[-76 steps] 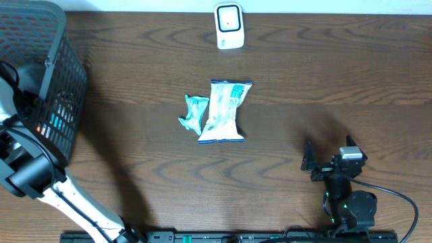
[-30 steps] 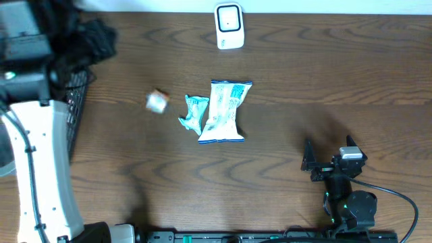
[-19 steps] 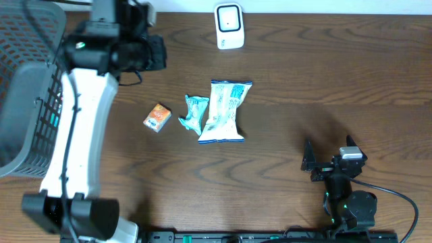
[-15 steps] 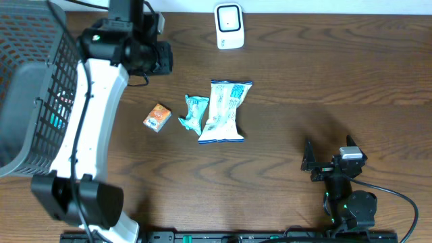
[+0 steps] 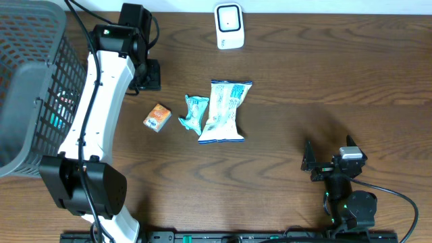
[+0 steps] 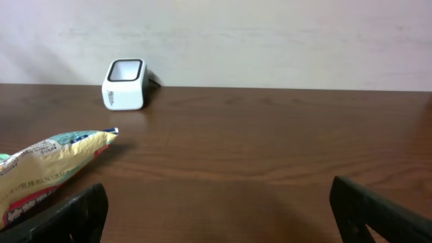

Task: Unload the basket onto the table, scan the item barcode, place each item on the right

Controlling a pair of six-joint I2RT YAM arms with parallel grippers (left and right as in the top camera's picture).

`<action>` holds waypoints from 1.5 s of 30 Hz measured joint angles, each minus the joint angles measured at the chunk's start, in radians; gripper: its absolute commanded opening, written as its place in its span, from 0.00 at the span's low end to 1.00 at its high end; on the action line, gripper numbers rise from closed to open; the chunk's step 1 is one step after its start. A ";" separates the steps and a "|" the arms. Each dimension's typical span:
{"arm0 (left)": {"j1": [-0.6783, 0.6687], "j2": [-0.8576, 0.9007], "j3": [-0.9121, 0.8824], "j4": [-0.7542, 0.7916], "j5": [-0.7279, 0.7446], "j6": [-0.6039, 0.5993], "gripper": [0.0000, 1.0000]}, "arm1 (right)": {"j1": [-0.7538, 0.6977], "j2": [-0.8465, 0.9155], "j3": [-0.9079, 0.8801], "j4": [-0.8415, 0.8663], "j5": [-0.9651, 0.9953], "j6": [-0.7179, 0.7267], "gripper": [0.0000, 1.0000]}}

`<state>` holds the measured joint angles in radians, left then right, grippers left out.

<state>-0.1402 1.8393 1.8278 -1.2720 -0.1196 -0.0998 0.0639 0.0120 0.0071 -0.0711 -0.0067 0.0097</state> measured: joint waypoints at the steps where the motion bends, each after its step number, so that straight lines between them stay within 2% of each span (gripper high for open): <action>1: 0.000 0.000 0.000 -0.008 -0.011 0.000 0.64 | 0.000 0.000 0.000 0.000 0.000 0.000 0.99; 27: 0.016 0.235 -0.056 -0.113 -0.051 0.000 0.64 | 0.000 0.000 0.000 0.000 0.000 0.000 0.99; 38: 0.016 0.248 -0.210 0.048 0.048 0.000 0.64 | 0.000 0.000 0.000 0.000 0.000 0.000 0.99; 45: 0.016 0.248 -0.303 0.159 0.208 0.002 0.64 | 0.000 0.000 0.000 0.000 0.000 0.000 0.99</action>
<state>-0.1242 2.0876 1.5246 -1.1133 0.0887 -0.0982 0.0639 0.0120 0.0071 -0.0711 -0.0071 0.0097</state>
